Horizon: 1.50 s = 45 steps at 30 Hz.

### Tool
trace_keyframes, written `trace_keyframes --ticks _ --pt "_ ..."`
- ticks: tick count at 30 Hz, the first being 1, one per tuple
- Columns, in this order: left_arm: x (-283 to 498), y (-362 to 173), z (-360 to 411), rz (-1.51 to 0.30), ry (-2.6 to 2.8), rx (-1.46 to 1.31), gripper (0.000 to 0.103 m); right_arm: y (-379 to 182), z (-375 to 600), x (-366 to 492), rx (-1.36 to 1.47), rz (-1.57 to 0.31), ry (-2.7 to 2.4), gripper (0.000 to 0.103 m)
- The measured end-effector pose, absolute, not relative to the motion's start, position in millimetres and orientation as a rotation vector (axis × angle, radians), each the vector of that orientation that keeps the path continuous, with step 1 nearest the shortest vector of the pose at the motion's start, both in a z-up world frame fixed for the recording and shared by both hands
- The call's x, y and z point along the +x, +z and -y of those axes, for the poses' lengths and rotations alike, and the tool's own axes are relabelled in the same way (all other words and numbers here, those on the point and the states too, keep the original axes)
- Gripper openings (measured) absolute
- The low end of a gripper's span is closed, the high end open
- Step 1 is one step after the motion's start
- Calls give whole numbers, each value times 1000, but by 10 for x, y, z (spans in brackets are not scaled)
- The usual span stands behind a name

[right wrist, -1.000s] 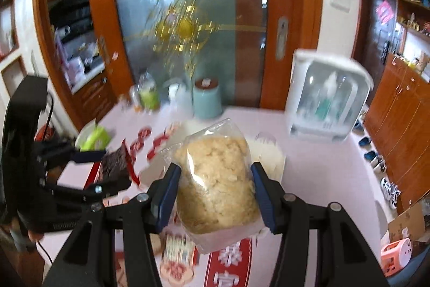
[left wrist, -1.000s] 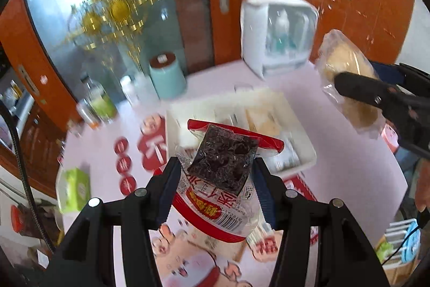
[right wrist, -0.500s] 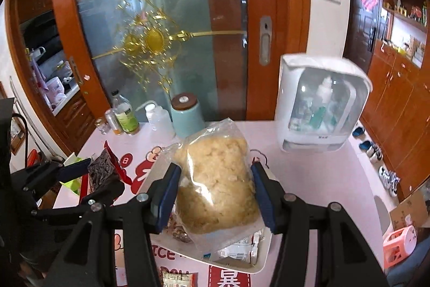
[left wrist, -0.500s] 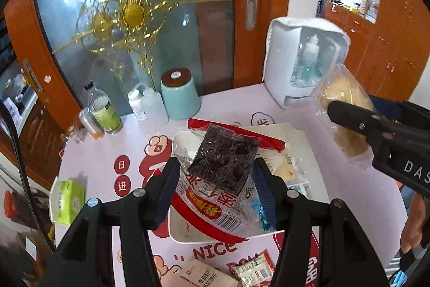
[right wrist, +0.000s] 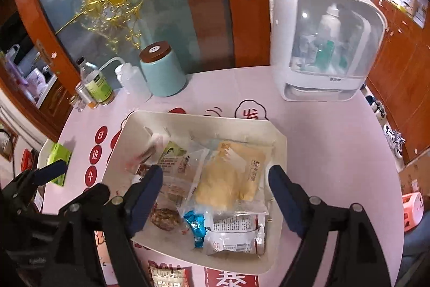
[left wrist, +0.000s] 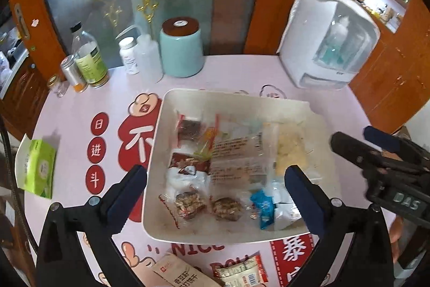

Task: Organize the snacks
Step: 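Lower the crumbly bag and red bread into the tray and open both grippers, then move both open grippers back to the last two snacks on the table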

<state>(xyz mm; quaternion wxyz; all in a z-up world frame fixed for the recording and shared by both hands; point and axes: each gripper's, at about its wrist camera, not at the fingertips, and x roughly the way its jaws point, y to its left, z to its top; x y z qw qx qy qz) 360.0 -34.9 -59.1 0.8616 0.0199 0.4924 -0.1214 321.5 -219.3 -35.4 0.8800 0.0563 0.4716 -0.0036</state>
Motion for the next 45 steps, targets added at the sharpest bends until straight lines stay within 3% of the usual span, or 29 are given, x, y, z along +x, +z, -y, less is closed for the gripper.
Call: trace_keyframes --ticks 21,45 --pt "3127 -415 251 -1008 -242 118 102 -230 2080 2907 113 -962 35 83" --pt "1845 264 -247 -852 -285 146 102 -11 1746 1894 93 -891 68 83"
